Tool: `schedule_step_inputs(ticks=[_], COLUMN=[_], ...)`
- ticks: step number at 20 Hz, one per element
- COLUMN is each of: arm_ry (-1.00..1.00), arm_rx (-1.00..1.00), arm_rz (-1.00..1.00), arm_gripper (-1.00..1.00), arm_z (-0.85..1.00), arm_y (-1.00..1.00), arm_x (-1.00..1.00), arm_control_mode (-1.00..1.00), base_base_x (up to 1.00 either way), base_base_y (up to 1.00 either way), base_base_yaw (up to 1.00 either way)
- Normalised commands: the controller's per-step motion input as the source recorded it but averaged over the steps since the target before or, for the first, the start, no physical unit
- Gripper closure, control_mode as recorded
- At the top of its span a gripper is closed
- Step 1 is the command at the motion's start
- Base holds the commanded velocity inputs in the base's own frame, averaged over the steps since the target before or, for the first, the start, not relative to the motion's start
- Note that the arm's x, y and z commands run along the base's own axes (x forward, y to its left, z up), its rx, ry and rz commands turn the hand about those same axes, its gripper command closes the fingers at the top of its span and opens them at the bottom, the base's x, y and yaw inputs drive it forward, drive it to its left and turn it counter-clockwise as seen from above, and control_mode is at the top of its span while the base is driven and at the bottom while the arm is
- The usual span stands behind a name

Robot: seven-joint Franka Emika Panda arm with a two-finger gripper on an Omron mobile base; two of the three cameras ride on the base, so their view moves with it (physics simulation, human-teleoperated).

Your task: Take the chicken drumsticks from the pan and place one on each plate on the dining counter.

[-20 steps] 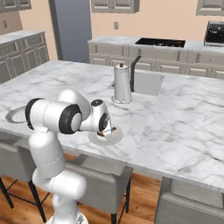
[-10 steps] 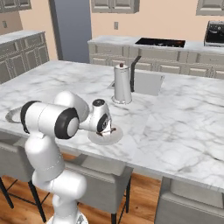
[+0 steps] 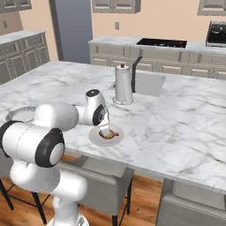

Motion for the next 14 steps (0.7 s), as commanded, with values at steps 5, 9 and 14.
schedule_step_inputs(ticks=[5,9,14], arm_ry=[-0.07,-0.07,-0.01], arm_rx=[0.00,0.02,0.04], arm_rz=[0.18,0.16,0.12], arm_gripper=[-1.00,-1.00,-1.00], arm_z=[1.00,1.00,0.80], arm_y=[0.01,-0.11,-0.10], arm_x=[-1.00,-1.00,-1.00], arm_control_mode=[-1.00,-1.00,-1.00], base_base_x=[0.00,0.00,0.00], base_base_y=[0.00,0.00,0.00], base_base_yaw=[0.00,0.00,0.00])
